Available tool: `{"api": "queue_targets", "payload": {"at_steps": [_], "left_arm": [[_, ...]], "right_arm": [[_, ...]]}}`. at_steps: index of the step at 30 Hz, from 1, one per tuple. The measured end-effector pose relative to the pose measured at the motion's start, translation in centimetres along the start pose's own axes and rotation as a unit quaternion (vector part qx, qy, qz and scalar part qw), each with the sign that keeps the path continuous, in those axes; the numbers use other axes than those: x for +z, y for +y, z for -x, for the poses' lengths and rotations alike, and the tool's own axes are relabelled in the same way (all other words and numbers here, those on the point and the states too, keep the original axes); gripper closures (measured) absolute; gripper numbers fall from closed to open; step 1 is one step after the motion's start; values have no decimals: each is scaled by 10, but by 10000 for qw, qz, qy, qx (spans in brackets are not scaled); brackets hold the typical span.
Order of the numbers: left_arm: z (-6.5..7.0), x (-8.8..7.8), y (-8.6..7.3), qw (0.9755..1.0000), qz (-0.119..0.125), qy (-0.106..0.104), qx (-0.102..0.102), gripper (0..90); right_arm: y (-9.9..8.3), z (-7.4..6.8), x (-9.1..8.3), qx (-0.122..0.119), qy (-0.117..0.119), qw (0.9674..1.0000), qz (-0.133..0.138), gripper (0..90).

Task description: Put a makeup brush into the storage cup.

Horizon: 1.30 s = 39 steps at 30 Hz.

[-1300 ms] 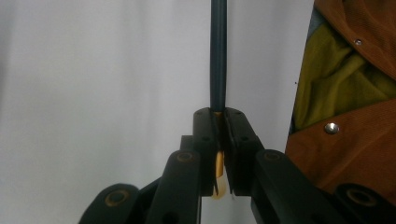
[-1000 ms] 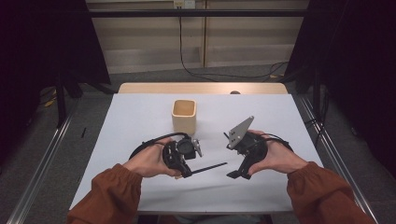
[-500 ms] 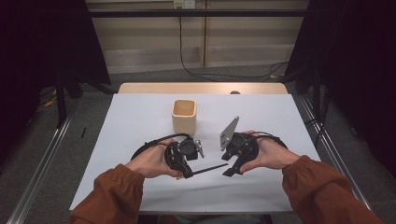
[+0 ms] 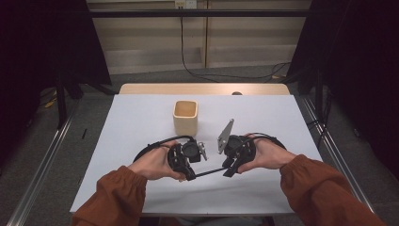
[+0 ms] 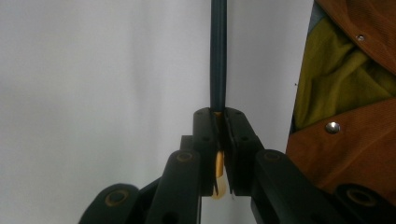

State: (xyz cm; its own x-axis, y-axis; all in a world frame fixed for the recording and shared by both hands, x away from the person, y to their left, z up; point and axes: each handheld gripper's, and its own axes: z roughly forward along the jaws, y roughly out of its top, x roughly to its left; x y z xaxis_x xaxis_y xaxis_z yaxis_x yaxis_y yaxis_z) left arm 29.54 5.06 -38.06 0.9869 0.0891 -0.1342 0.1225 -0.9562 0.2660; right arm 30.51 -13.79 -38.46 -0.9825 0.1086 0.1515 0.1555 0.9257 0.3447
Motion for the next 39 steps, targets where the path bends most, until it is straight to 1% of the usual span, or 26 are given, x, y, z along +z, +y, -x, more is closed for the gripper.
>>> {"api": "queue_targets", "payload": {"at_steps": [2,3,4,5,8,10,12,13,14,15,16,17,20,23,25,26,27,28,30,31,33,34,35,37,38,39], "left_arm": [[1,1,0,10000,13,-53,-21,843],[1,1,1,10000,-31,-19,25,843],[0,1,1,10000,-30,-85,36,843],[0,1,1,10000,-12,-18,20,843],[0,1,1,10000,-8,-48,-7,843],[0,1,1,10000,-9,-57,36,843],[0,0,1,10000,48,-12,42,843],[0,0,1,10000,48,-12,42,843],[0,0,1,10000,61,-31,40,843],[0,0,1,10000,32,-58,53,843],[1,0,0,10000,88,-18,26,843],[1,-1,0,10000,25,-52,74,843],[0,-2,-1,10000,32,-12,59,843],[0,-2,0,9999,18,-8,98,843],[1,-1,0,9999,88,-13,80,842],[1,-2,0,9999,54,-14,145,841],[1,-1,0,9999,62,7,152,841],[1,-2,0,9999,40,-47,152,841],[1,-2,0,9999,36,-56,145,837],[0,-2,0,9998,21,-25,186,834],[0,-1,0,9998,21,-23,179,833],[0,-1,0,9998,38,-9,175,833],[0,-1,-1,9998,135,30,135,830],[0,-1,-2,9998,158,11,140,829],[0,0,-3,9996,229,28,142,824],[-1,0,-4,9996,268,2,116,824]], "right_arm": [[1,0,1,-27,-25,10000,34,641],[2,-1,1,-31,-39,10000,36,643],[3,-2,2,-20,-31,10000,24,645],[4,-2,3,-34,-43,10000,-9,646],[5,-1,3,-50,-59,10000,59,659],[6,0,3,-114,-49,9999,61,671],[7,-1,4,-96,-14,9999,39,709],[7,-1,4,-96,-14,9999,39,709],[7,-1,6,-107,6,9999,40,745],[7,-1,6,-107,6,9999,40,745],[7,-1,6,-128,17,9999,53,750],[7,-1,7,-107,-5,9999,-1,758],[7,-2,9,-161,30,9999,29,809],[7,-1,9,-155,34,9999,27,821],[7,-1,9,-238,38,9997,24,828],[6,-2,10,-328,56,9994,27,836],[6,-2,10,-328,56,9994,27,836],[6,-3,9,-303,83,9995,18,839],[5,-4,10,-348,81,9994,20,850],[5,-4,11,-403,99,9991,19,852],[5,-5,11,-414,87,9991,-8,853],[5,-5,11,-414,87,9991,-8,853],[5,-4,12,-425,95,9990,25,854],[4,-3,11,-432,95,9990,34,854],[3,-4,10,-327,148,9994,-3,854],[3,-4,10,-327,148,9994,-3,854]]}}
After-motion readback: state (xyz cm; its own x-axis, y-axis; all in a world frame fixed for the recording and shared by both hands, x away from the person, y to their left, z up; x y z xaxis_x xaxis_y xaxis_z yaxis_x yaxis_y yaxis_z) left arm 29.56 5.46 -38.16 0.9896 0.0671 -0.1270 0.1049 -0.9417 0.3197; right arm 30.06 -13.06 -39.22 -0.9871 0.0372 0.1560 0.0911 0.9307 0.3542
